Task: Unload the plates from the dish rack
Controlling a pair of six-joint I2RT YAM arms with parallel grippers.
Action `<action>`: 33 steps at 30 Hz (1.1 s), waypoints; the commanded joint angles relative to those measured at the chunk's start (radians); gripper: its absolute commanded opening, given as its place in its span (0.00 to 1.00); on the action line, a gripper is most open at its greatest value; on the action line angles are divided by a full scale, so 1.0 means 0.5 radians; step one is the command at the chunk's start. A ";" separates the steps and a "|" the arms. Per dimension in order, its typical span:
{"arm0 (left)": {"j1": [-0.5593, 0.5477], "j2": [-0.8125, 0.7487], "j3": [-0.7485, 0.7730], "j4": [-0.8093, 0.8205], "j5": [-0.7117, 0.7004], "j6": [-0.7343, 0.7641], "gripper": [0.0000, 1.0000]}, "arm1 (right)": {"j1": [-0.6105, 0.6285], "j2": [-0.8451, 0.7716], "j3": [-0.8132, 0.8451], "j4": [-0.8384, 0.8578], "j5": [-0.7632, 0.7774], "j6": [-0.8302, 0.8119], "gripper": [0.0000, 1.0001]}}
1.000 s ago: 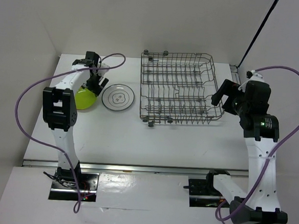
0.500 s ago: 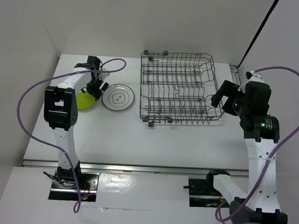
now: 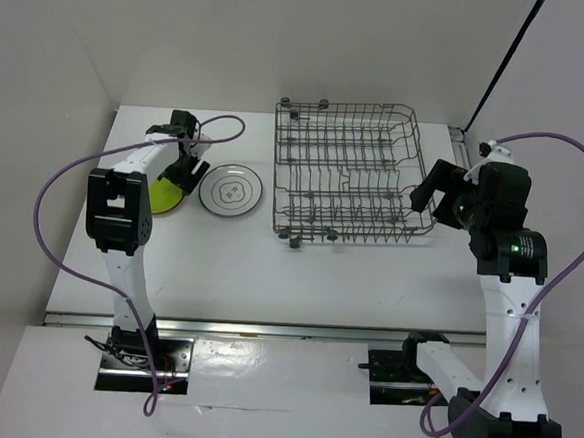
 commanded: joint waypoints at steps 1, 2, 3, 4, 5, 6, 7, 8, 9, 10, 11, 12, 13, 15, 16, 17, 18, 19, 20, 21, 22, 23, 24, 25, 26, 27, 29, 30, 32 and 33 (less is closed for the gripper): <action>-0.011 -0.031 -0.014 0.007 0.019 -0.046 0.89 | 0.014 -0.030 0.043 -0.040 -0.039 -0.024 1.00; -0.011 -0.031 0.008 -0.020 0.019 -0.067 0.89 | 0.014 -0.030 0.043 -0.061 -0.039 -0.024 1.00; -0.011 -0.050 0.053 -0.066 0.062 -0.113 0.89 | 0.014 -0.030 0.043 -0.061 -0.039 -0.024 1.00; -0.011 -0.068 0.081 -0.094 0.092 -0.141 0.89 | 0.014 -0.030 0.061 -0.061 -0.039 -0.042 1.00; 0.008 -0.099 0.112 -0.118 0.144 -0.172 0.89 | 0.014 -0.030 0.062 -0.079 -0.021 -0.042 1.00; 0.035 -0.199 0.130 -0.140 0.203 -0.205 0.89 | 0.014 -0.048 0.062 -0.079 -0.020 -0.042 1.00; 0.057 -0.267 0.155 -0.140 0.331 -0.270 0.89 | 0.014 -0.067 0.062 -0.079 -0.020 -0.063 1.00; 0.078 -0.341 0.155 -0.140 0.387 -0.304 0.89 | 0.014 -0.067 0.062 -0.079 -0.020 -0.063 1.00; 0.127 -0.499 0.155 -0.140 0.427 -0.337 0.91 | 0.014 -0.119 0.062 -0.061 -0.039 -0.082 1.00; 0.152 -0.583 0.125 -0.140 0.445 -0.404 0.91 | 0.014 -0.137 0.037 -0.061 -0.039 -0.100 1.00; 0.179 -0.669 0.106 -0.140 0.427 -0.433 0.91 | 0.014 -0.138 0.037 -0.061 -0.039 -0.100 1.00; 0.243 -0.752 0.079 -0.119 0.400 -0.460 0.92 | 0.014 -0.168 0.037 -0.061 -0.039 -0.119 1.00; 0.277 -0.919 0.006 -0.100 0.327 -0.485 0.92 | 0.014 -0.196 0.019 -0.061 -0.039 -0.119 1.00; 0.348 -1.086 -0.090 -0.100 0.243 -0.503 0.92 | 0.014 -0.220 0.000 -0.086 -0.005 -0.094 1.00; 0.418 -1.172 -0.206 -0.076 0.210 -0.479 0.92 | 0.014 -0.248 -0.018 -0.110 0.016 -0.064 1.00; 0.452 -1.337 -0.268 -0.057 0.155 -0.455 0.92 | 0.014 -0.269 -0.043 -0.110 0.050 -0.039 1.00; 0.510 -1.417 -0.326 -0.057 0.130 -0.430 0.92 | 0.032 -0.315 -0.043 -0.110 0.071 -0.018 1.00; 0.529 -1.494 -0.436 -0.057 0.099 -0.408 0.92 | 0.032 -0.340 -0.070 -0.110 0.072 0.001 1.00; 0.557 -1.644 -0.492 -0.075 0.041 -0.375 0.92 | 0.032 -0.364 -0.095 -0.110 0.072 0.001 1.00; 0.590 -1.721 -0.595 -0.094 0.040 -0.353 0.92 | 0.032 -0.419 -0.095 -0.110 0.072 0.001 1.00; 0.591 -1.795 -0.654 -0.130 0.019 -0.314 0.92 | 0.051 -0.444 -0.137 -0.089 0.072 0.001 1.00; 0.618 -1.950 -0.716 -0.131 -0.008 -0.292 0.92 | 0.051 -0.487 -0.138 -0.070 0.072 0.001 1.00; 0.618 -2.031 -0.774 -0.152 -0.009 -0.292 0.93 | 0.051 -0.487 -0.165 -0.070 0.072 0.001 1.00; 0.640 -2.111 -0.899 -0.152 -0.066 -0.246 0.97 | 0.051 -0.515 -0.165 -0.070 0.072 0.022 1.00; 0.640 -2.184 -0.961 -0.152 -0.091 -0.227 1.00 | 0.051 -0.515 -0.166 -0.070 0.072 0.022 1.00; 0.658 -2.316 -1.019 -0.152 -0.116 -0.209 1.00 | 0.051 -0.536 -0.184 -0.070 0.072 0.047 1.00; 0.676 -2.412 -1.139 -0.180 -0.186 -0.187 1.00 | 0.072 -0.567 -0.184 -0.046 0.072 0.065 1.00; 0.677 -2.443 -1.161 -0.204 -0.205 -0.187 1.00 | 0.072 -0.594 -0.202 -0.046 0.050 0.084 1.00; 0.677 -2.486 -1.179 -0.269 -0.229 -0.187 1.00 | 0.109 -0.613 -0.202 -0.046 0.050 0.084 1.00; 0.677 -2.486 -1.179 -0.330 -0.229 -0.209 1.00 | 0.109 -0.613 -0.227 -0.027 0.050 0.084 1.00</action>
